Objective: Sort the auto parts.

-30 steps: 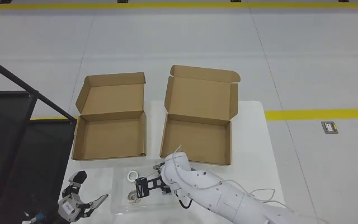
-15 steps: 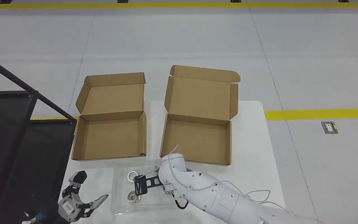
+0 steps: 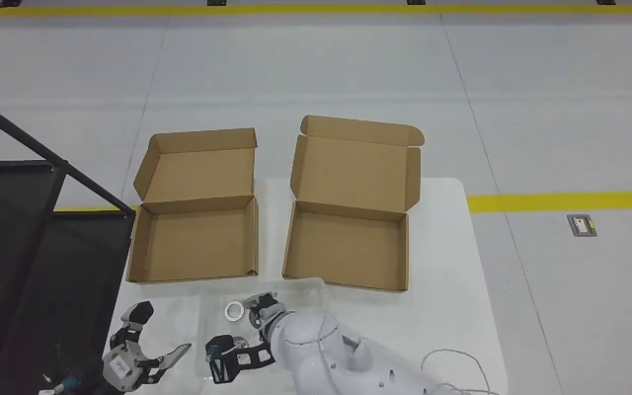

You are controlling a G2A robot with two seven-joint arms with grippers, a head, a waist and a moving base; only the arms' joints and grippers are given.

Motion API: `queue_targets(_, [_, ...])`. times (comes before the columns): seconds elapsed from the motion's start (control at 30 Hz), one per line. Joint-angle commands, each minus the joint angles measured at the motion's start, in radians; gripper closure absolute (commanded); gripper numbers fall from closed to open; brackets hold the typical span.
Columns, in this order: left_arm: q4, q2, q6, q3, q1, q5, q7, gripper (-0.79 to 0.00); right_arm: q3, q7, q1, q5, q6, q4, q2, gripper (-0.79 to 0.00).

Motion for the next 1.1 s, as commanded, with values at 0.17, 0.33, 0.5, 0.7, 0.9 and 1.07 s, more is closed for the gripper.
queue_targets(0.17, [0.0, 0.0, 0.0, 0.0, 0.0, 0.0, 0.0, -0.785, 0.079, -0.06, -0.109, -0.067, -0.089, -0.16, 0.054, 0.0])
queue_targets(0.33, [0.0, 0.0, 0.0, 0.0, 0.0, 0.0, 0.0, -0.785, 0.127, -0.11, -0.169, -0.106, -0.139, -0.208, 0.082, 0.0])
queue_targets(0.5, [0.0, 0.0, 0.0, 0.0, 0.0, 0.0, 0.0, -0.785, 0.152, -0.112, -0.203, -0.124, -0.141, -0.225, 0.093, 0.0])
queue_targets(0.7, [0.0, 0.0, 0.0, 0.0, 0.0, 0.0, 0.0, -0.785, 0.152, -0.112, -0.203, -0.124, -0.141, -0.225, 0.093, 0.0])
queue_targets(0.9, [0.0, 0.0, 0.0, 0.0, 0.0, 0.0, 0.0, -0.785, 0.202, -0.185, -0.212, -0.147, -0.056, -0.185, 0.096, 0.0])
queue_targets(1.07, [0.0, 0.0, 0.0, 0.0, 0.0, 0.0, 0.0, -0.785, 0.294, -0.32, -0.174, -0.095, -0.031, -0.11, 0.099, 0.0])
